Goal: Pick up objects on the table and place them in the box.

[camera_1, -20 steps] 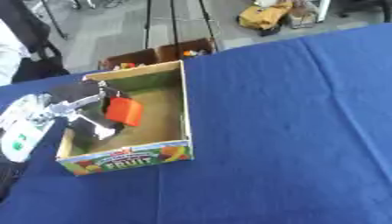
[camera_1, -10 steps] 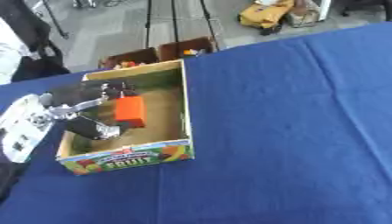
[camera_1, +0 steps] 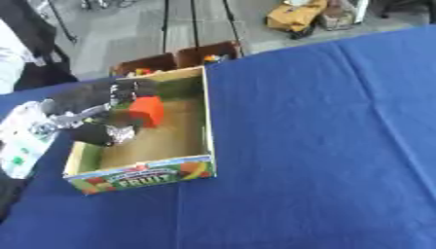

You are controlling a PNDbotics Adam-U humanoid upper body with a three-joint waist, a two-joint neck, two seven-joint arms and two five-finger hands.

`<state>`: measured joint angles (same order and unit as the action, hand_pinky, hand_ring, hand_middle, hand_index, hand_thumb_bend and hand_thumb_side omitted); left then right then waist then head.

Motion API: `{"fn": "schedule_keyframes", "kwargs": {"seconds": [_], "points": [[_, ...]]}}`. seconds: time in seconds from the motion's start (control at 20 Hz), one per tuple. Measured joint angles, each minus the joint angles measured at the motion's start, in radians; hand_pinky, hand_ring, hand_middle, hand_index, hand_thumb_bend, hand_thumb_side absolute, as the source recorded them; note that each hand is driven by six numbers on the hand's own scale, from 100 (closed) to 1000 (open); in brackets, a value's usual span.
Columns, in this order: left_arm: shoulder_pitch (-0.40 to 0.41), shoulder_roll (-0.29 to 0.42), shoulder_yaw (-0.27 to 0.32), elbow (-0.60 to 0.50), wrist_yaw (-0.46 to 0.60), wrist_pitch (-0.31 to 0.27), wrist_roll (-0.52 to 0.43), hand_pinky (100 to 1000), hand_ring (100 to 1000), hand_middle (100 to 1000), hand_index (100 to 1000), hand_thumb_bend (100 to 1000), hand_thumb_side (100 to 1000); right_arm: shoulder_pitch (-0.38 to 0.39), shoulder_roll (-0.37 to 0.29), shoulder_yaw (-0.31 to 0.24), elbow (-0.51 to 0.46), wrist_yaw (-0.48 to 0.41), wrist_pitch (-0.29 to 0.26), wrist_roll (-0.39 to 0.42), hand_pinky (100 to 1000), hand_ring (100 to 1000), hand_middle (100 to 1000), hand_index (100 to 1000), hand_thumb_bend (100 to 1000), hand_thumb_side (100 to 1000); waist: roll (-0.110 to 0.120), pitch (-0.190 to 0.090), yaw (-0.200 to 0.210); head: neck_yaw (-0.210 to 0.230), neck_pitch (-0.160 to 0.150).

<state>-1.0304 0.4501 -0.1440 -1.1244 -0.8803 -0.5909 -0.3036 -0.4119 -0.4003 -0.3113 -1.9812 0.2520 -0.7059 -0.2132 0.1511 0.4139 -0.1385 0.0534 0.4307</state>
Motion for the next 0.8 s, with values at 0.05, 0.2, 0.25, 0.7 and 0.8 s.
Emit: {"fn": "schedule_keyframes", "kwargs": {"seconds": [0.05,0.2,0.25,0.7,0.8], "points": [[0.000,0.001,0.000,-0.004,0.008,-0.002,0.003,911,1000,1000,1000,100,837,0.001,0.000,0.000,0.000,0.000,0.000,0.000,686,704,426,636,363,896,0.000,0.000,0.002,-0.001,0.000],[0.010,0.007,-0.001,-0.046,0.041,-0.015,0.019,863,979,1000,1000,100,839,0.005,0.000,-0.002,0.000,0.000,0.001,-0.001,688,707,427,637,359,884,0.000,0.000,0.011,-0.007,0.000],[0.018,0.007,-0.003,-0.067,0.056,-0.025,0.029,854,972,999,1000,100,837,0.006,0.000,-0.003,0.000,0.000,0.003,-0.002,688,706,428,637,354,882,0.000,0.000,0.015,-0.011,0.000],[0.152,0.041,0.003,-0.291,0.195,-0.143,0.161,806,936,951,1000,100,1000,0.007,0.000,-0.009,0.000,0.001,0.025,-0.037,678,696,439,634,328,927,-0.027,-0.004,0.064,-0.054,0.004],[0.193,0.047,0.004,-0.339,0.225,-0.145,0.190,799,931,942,1000,100,1000,0.007,0.000,-0.009,0.000,0.002,0.028,-0.045,674,692,441,632,345,963,-0.037,-0.017,0.074,-0.059,0.007]]}}
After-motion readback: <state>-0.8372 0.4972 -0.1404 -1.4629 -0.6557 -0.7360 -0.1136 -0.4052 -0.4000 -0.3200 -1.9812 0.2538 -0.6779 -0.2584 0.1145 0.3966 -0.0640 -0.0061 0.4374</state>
